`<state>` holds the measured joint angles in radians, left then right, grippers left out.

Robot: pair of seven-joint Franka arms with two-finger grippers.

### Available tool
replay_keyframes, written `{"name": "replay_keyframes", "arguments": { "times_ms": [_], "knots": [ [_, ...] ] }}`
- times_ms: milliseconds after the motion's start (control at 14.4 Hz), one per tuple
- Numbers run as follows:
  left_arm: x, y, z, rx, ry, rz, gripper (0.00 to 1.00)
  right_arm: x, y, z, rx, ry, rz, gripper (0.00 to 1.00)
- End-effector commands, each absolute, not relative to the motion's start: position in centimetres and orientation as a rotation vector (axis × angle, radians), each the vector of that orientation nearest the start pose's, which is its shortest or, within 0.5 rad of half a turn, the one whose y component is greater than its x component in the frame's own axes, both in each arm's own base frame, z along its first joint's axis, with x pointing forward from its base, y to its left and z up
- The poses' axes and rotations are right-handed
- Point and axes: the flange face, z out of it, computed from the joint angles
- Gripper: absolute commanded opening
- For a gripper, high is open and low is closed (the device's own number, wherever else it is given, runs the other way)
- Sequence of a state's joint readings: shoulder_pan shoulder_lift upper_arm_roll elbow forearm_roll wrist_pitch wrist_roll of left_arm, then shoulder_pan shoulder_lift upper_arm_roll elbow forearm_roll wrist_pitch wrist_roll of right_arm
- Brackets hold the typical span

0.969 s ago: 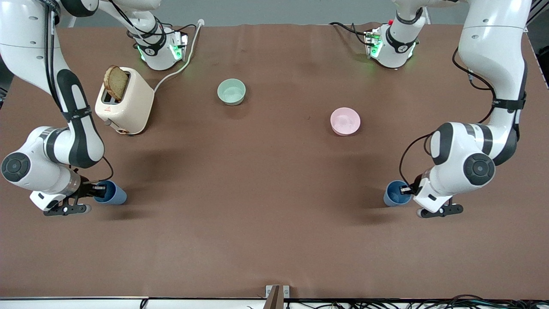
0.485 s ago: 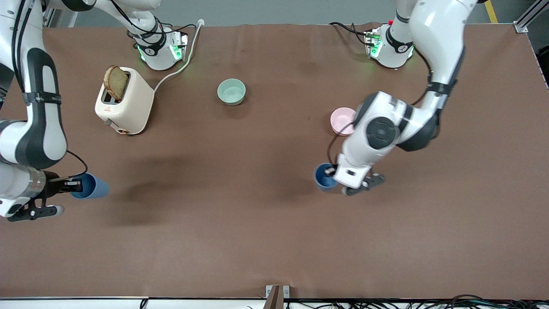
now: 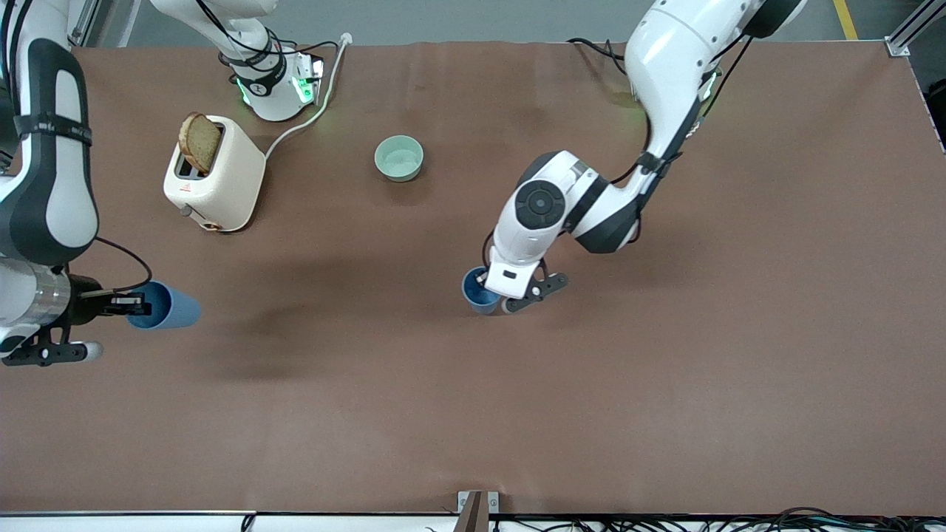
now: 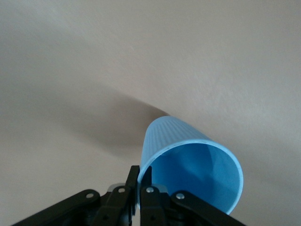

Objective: Stack blue cups with both arms

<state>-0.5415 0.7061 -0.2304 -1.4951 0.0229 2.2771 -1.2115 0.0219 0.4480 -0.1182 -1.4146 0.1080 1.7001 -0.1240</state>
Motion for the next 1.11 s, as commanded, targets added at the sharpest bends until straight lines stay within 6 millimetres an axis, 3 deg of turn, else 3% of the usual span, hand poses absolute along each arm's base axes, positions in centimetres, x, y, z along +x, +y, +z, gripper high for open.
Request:
{"name": "replay_keyframes", "arguments": {
  "times_ms": [0,69,138,208,277,346,415,485,692,831,1038],
  "knots": [
    [53.6,-49.7,26.4,-3.197,-0.798,0.082,0.11,66.3,0.7,44.8,-3.058,0.115,0.238,0.01],
    [53.6,-49.6,26.3,-3.195,-0.8,0.083,0.29,66.2,2.8,44.7,-3.051,0.137,0.248,0.01],
    [53.7,-49.6,26.5,-3.196,-0.81,0.082,0.8,66.2,4.8,44.6,-3.044,0.142,0.248,0.01],
    [53.9,-49.6,27.4,-3.202,-0.809,0.059,1.0,66.1,7.0,44.5,-3.035,0.174,0.247,0.01],
    [54.7,-49.1,29.2,-3.21,-0.824,0.031,1.0,65.9,9.8,44.6,-3.029,0.195,0.242,0.01],
    [55.6,-48.3,32.2,-3.223,-0.824,-0.02,1.0,65.5,13.0,44.7,-3.027,0.197,0.236,0.01],
    [56.1,-47.2,34.3,-3.207,-0.828,-0.032,1.0,64.9,16.4,44.8,-3.019,0.192,0.22,0.01],
    [56.9,-45.3,37.8,-3.198,-0.851,-0.056,1.0,64.1,19.9,44.9,-3.011,0.192,0.215,0.01],
    [59.7,-35.9,47.9,-3.16,-0.88,-0.125,1.0,61.3,28.9,44.9,-2.986,0.224,0.203,0.01],
    [59.8,-29.9,54.1,-3.156,-0.791,-0.172,1.0,59.5,35.0,43.0,-2.982,0.254,0.199,0.01],
    [58.2,-22.5,60.6,-3.151,-0.537,-0.187,1.0,57.1,41.5,39.7,-2.955,0.32,0.184,0.02]
  ]
}}
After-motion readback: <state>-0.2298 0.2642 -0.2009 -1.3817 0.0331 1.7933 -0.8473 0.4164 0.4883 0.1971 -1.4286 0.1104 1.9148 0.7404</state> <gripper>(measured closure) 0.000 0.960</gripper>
